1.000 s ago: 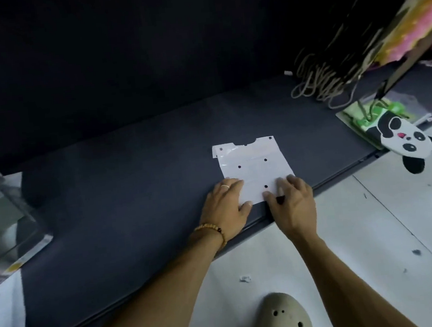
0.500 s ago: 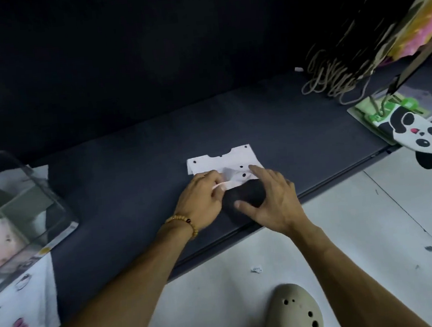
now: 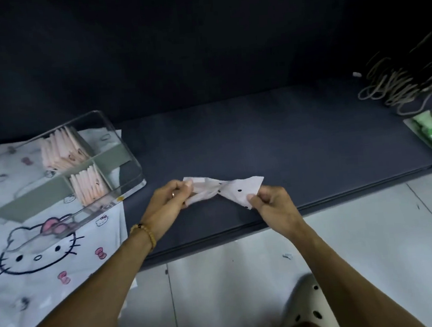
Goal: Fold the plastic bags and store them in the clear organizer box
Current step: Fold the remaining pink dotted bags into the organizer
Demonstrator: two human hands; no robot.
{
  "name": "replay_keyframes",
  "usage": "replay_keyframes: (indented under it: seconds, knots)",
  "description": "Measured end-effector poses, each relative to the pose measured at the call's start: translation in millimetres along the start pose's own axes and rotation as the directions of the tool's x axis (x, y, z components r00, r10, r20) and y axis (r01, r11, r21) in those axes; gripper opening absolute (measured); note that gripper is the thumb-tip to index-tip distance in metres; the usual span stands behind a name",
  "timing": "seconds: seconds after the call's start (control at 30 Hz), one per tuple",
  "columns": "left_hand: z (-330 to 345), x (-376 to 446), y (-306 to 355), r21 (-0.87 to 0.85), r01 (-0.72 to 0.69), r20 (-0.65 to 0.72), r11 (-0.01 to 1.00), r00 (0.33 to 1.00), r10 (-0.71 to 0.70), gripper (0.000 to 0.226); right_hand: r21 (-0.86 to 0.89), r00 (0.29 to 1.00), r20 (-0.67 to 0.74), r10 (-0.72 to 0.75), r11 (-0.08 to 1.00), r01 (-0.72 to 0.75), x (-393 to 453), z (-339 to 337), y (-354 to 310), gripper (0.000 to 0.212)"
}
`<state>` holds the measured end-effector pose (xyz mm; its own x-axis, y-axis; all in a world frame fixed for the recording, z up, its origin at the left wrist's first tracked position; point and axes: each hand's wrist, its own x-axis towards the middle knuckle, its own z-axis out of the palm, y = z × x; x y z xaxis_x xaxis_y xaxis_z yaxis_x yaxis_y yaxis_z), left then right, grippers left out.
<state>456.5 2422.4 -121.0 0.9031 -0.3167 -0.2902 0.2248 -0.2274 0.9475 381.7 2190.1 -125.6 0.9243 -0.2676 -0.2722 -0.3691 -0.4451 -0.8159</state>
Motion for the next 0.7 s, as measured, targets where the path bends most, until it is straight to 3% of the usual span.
replay_keyframes:
  seconds: [0.07, 0.2, 0.37, 0.57, 0.7]
  knots:
    - [-5.2, -4.0, -5.2, 0.012, 0.002, -0.027, 1.0, 1.0, -0.001, 0.032, 0.029, 0.999, -0.026, 0.027, 0.999, -0.026, 0.7, 5.0, -3.7, 0.023]
    - [-3.8, -0.5, -14.9, 0.302, -0.043, -0.029, 0.952, 0.998, 0.054, 0.029, 0.047, 0.992, -0.102, 0.078, 0.996, -0.073, 5.6, 8.5, -10.5, 0.036]
    - [1.5, 19.4, -12.1, 0.331, -0.066, -0.056, 0.941, 0.994, 0.089, 0.012, 0.176, 0.991, -0.054, 0.123, 0.978, -0.112, 13.2, 14.0, -24.3, 0.023]
    - [-2.2, 46.2, 5.7, -0.084, 0.026, -0.19, 0.996, 0.981, -0.041, 0.012, 0.38, 0.981, -0.129, 0.145, 0.921, -0.087, 33.2, 18.7, -44.3, 0.028]
    - [-21.6, 60.3, 47.9, -0.274, -0.167, -0.26, 0.947, 0.961, 0.095, 0.013, 0.558, 0.968, -0.246, 0.047, 0.824, 0.101, 55.8, 10.7, -69.8, 0.028]
